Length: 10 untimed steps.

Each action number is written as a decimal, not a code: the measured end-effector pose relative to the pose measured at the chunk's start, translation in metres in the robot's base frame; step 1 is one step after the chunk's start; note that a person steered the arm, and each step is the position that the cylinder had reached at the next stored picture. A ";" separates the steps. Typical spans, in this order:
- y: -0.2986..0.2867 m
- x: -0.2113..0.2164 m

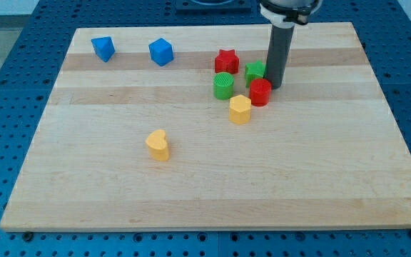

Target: Point your arm at the red star

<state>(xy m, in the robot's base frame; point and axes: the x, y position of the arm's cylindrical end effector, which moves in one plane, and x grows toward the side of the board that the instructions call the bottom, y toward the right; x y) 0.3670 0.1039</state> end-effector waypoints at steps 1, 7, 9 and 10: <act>0.011 0.000; -0.191 -0.127; -0.215 -0.113; -0.215 -0.091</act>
<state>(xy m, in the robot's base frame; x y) 0.2760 -0.1111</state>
